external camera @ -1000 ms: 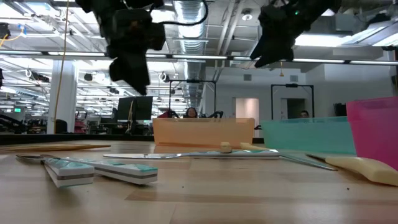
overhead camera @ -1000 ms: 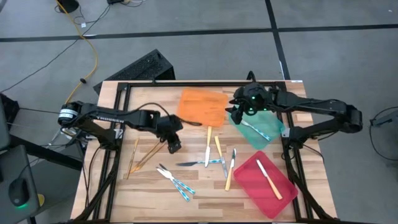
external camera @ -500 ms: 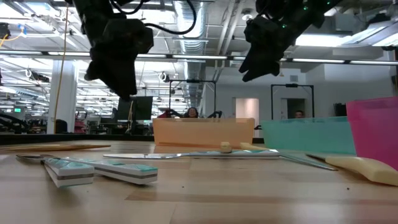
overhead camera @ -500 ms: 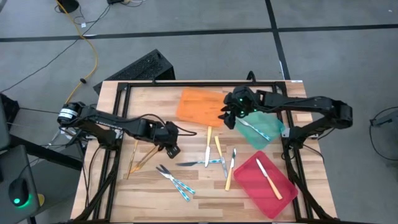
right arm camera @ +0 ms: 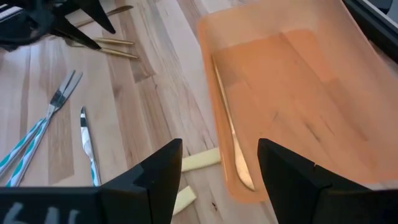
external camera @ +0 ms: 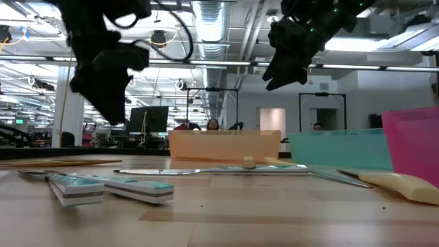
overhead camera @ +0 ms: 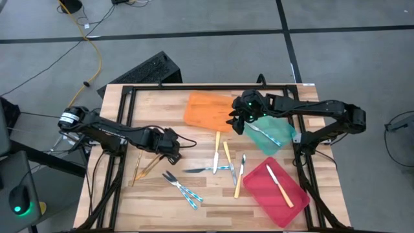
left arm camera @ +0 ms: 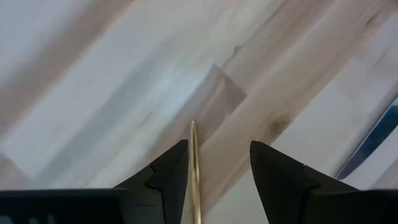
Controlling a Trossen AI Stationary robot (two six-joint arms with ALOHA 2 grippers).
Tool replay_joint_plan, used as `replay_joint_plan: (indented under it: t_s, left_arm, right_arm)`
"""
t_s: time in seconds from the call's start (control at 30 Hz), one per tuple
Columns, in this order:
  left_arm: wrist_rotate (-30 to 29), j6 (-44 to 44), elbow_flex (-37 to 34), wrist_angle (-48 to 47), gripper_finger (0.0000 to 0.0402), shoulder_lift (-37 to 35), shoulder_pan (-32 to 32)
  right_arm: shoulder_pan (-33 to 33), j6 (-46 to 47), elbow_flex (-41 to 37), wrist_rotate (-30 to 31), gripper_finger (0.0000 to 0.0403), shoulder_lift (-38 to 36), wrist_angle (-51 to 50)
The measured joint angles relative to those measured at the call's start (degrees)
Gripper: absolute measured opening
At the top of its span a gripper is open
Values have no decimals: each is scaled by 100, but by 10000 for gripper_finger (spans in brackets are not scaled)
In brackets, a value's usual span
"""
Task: Sort silverware by color (type)
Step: Put the right gold knife into the orange bin
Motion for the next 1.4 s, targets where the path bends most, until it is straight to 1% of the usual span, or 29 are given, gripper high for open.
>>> replay_joint_plan:
  t_s: [0.17,0.33,0.53,0.67,0.8,1.03,1.07,1.23,1.4]
  left_arm:
    - [141,-384,-600,687,155,-189,-2]
    - [162,-524,-966,915,155,-191,-2]
    - [345,-723,-1451,1402,155,-191,-15]
    - [473,-771,-1656,1620,151,-182,-12]
    - [495,-821,-1818,1669,117,-198,-12]
    - [472,-821,-1902,1688,18,-198,-10]
    - [476,-830,-1902,1701,12,-198,-10]
    - [448,-939,-1886,1748,9,-198,-10]
    - [387,-909,-1678,1758,4,-170,-10]
  right_arm:
    - [0,2,0,-1,230,0,4]
    - [0,16,0,0,230,0,4]
    - [0,37,0,1,230,0,3]
    - [0,37,0,1,230,0,2]
    - [0,67,0,1,230,-2,2]
    - [0,88,0,1,230,-2,4]
    - [0,109,0,1,230,-2,4]
    - [0,132,0,1,230,-2,9]
    - [0,188,0,1,230,-2,9]
